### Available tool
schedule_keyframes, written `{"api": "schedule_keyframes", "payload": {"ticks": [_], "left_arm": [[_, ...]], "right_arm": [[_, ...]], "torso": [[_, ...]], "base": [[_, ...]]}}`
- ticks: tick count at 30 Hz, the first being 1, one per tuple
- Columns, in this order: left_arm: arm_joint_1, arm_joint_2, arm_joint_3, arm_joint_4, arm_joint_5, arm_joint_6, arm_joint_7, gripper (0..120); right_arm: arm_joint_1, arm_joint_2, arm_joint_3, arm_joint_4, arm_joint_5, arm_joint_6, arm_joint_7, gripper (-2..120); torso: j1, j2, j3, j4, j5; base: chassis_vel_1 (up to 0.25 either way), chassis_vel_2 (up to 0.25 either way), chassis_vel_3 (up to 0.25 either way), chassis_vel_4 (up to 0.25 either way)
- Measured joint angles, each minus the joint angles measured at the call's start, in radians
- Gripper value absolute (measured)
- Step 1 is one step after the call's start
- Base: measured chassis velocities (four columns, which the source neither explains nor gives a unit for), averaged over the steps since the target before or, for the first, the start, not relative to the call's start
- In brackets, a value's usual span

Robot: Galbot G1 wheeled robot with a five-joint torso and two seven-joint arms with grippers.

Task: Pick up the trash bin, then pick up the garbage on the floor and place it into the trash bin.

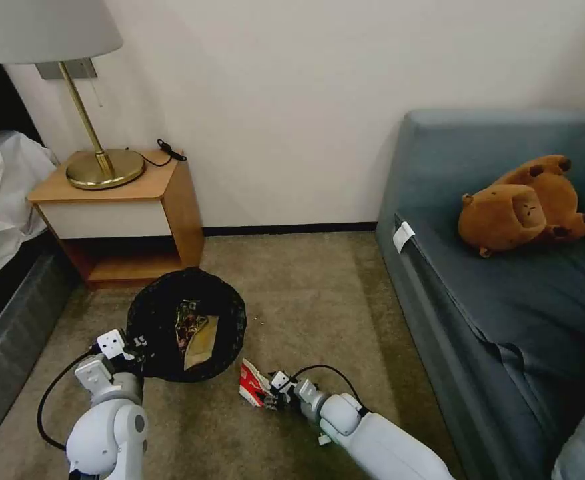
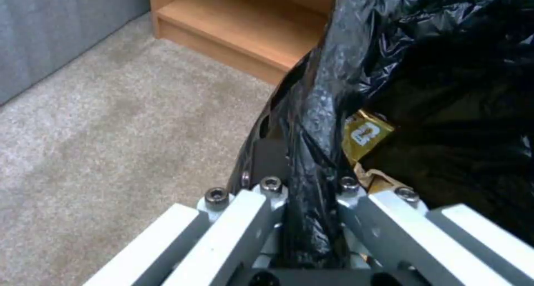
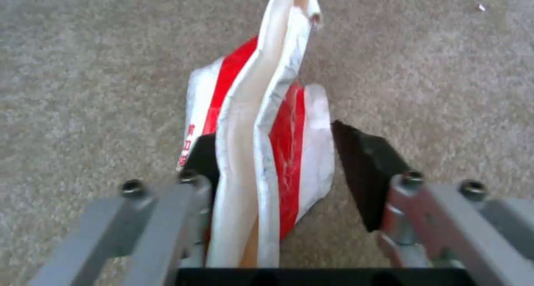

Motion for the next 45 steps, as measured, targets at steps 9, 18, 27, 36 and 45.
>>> {"api": "schedule_keyframes", "payload": {"ticks": [9, 18, 27, 36, 45], "left_arm": [[-0.008, 0.0, -0.004, 0.005, -0.011, 0.002, -0.001, 1], [-0.012, 0.0, -0.003, 0.009, -0.013, 0.002, -0.001, 1], [-0.008, 0.0, -0.011, 0.018, -0.028, -0.016, 0.01, 1], [-0.002, 0.0, -0.024, 0.022, -0.061, -0.022, 0.015, 1], [-0.001, 0.004, -0.035, 0.037, -0.09, -0.03, 0.014, 1]], "right_arm": [[-0.017, 0.002, 0.033, 0.005, -0.014, 0.021, 0.012, 13], [-0.047, -0.001, 0.085, 0.057, -0.021, 0.036, 0.042, 0], [-0.061, -0.026, 0.17, 0.209, 0.045, 0.027, 0.132, 0], [-0.076, -0.011, 0.269, 0.305, 0.116, 0.046, 0.217, 0], [-0.079, 0.006, 0.291, 0.478, 0.153, 0.05, 0.304, 0]], "torso": [[0.0, 0.0, 0.0, 0.0, 0.0], [0.0, 0.0, 0.0, 0.0, 0.0], [0.0, 0.0, 0.0, 0.0, 0.0], [0.0, 0.0, 0.0, 0.0, 0.0], [0.0, 0.0, 0.0, 0.0, -0.0001]], "base": [[0.0, 0.0, 0.0, 0.0], [0.0, 0.0, 0.0, 0.0], [0.0, 0.0, 0.0, 0.0], [0.0, 0.0, 0.0, 0.0], [0.0, 0.0, 0.0, 0.0]]}}
